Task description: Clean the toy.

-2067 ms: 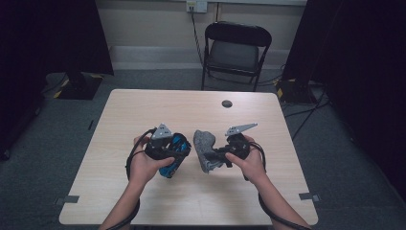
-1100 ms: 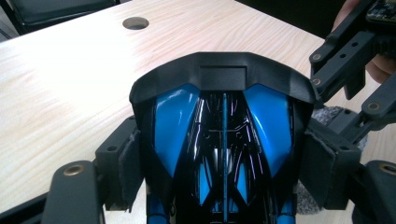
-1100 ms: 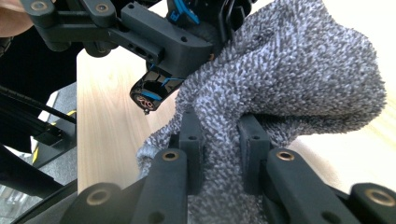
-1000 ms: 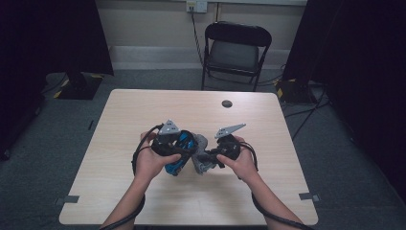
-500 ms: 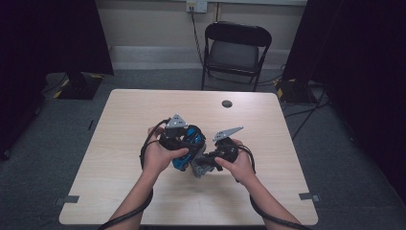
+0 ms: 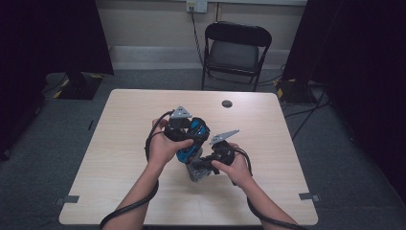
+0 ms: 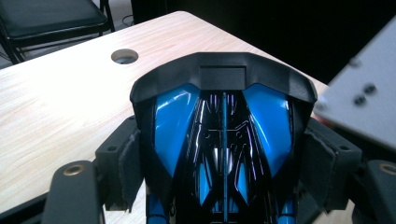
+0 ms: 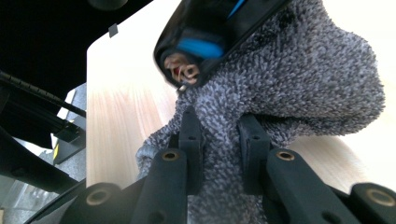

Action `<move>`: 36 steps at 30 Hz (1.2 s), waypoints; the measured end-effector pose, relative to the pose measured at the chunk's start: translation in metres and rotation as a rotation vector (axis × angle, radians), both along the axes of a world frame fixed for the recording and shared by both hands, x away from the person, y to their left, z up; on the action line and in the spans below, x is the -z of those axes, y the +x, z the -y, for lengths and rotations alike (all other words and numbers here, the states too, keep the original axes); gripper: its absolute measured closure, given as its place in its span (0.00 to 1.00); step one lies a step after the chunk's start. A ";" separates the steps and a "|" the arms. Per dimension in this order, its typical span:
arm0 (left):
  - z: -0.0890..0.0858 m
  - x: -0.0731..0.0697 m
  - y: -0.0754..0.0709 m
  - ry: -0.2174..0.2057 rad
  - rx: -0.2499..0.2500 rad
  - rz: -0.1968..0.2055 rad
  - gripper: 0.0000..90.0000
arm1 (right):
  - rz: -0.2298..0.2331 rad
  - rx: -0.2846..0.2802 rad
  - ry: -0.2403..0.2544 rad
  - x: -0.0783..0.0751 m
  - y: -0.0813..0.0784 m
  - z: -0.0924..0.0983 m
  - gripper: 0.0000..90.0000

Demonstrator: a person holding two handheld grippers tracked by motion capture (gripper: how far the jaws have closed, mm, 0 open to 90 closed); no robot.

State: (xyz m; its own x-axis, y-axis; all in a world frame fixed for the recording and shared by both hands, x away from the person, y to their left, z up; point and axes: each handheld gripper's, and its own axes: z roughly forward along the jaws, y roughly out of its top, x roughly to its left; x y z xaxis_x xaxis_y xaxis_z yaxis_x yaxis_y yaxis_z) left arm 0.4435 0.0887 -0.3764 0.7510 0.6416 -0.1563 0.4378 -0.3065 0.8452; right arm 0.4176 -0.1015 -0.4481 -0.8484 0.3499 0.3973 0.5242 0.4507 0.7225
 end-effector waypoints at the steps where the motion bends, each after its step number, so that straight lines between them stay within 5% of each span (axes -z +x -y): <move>1: 0.000 0.000 0.001 0.004 -0.005 -0.002 0.28 | -0.004 -0.003 -0.001 0.001 -0.001 -0.002 0.84; 18: -0.008 -0.005 0.015 -0.010 -0.058 0.009 0.28 | -0.020 -0.074 -0.050 0.010 -0.011 -0.013 0.84; 27: -0.023 -0.007 0.009 0.009 -0.068 0.016 0.28 | -0.004 0.047 -0.083 0.002 0.006 0.030 0.84; 36: -0.025 0.007 -0.003 0.039 -0.048 -0.003 0.28 | 0.026 0.134 -0.057 -0.019 0.019 0.059 0.84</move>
State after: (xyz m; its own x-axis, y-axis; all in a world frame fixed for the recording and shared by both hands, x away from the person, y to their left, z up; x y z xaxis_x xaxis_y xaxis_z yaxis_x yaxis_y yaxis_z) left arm 0.4408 0.1134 -0.3834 0.7184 0.6828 -0.1331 0.4556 -0.3172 0.8317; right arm 0.4365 -0.1606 -0.4294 -0.8025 0.4817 0.3520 0.5636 0.4185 0.7122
